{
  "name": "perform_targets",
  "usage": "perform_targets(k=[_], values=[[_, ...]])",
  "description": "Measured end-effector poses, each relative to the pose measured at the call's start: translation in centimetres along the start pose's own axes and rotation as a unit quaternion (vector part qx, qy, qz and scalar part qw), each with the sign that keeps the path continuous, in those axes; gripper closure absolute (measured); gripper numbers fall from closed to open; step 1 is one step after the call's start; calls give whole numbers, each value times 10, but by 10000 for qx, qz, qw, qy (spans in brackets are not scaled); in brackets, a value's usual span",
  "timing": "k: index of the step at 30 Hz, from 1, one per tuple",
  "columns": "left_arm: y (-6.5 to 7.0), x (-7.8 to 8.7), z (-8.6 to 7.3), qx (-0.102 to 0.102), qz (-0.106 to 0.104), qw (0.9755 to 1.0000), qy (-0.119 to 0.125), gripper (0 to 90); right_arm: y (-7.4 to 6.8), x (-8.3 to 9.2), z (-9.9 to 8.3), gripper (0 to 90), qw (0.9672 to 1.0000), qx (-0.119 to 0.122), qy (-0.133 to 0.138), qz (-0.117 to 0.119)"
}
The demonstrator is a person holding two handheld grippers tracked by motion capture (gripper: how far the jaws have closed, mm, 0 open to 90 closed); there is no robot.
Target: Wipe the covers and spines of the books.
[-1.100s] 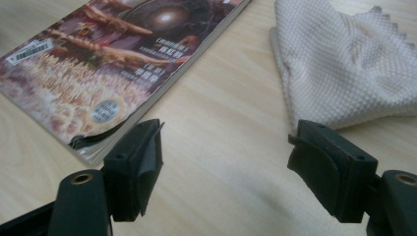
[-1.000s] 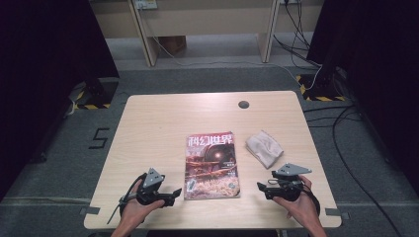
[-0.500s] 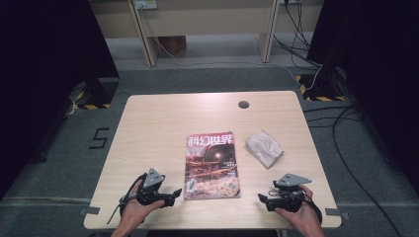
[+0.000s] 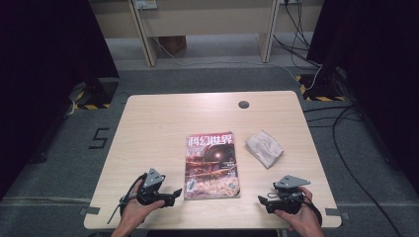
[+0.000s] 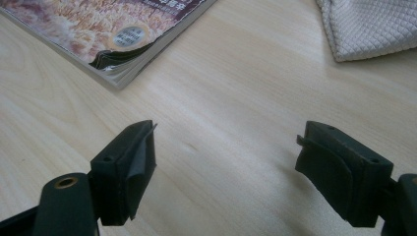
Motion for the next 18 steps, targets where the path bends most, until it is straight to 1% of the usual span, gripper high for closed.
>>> perform_targets(k=[16,18], values=[[0,0,0,1,4,10000,2,165,0,0,1,217,10000,20,22,2],[0,0,0,-2,5,10000,1,165,0,1,1,216,10000,-25,20,-21]])
Point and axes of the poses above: each handheld gripper's, and its own axes: x roughly backward along the jaws, z roughly out of its top, y roughly to its right, the point moved 7 cm from there along -x, roughly forward along the jaws, and after that the axes turned 4 degrees about z, right-handed, at the moved point
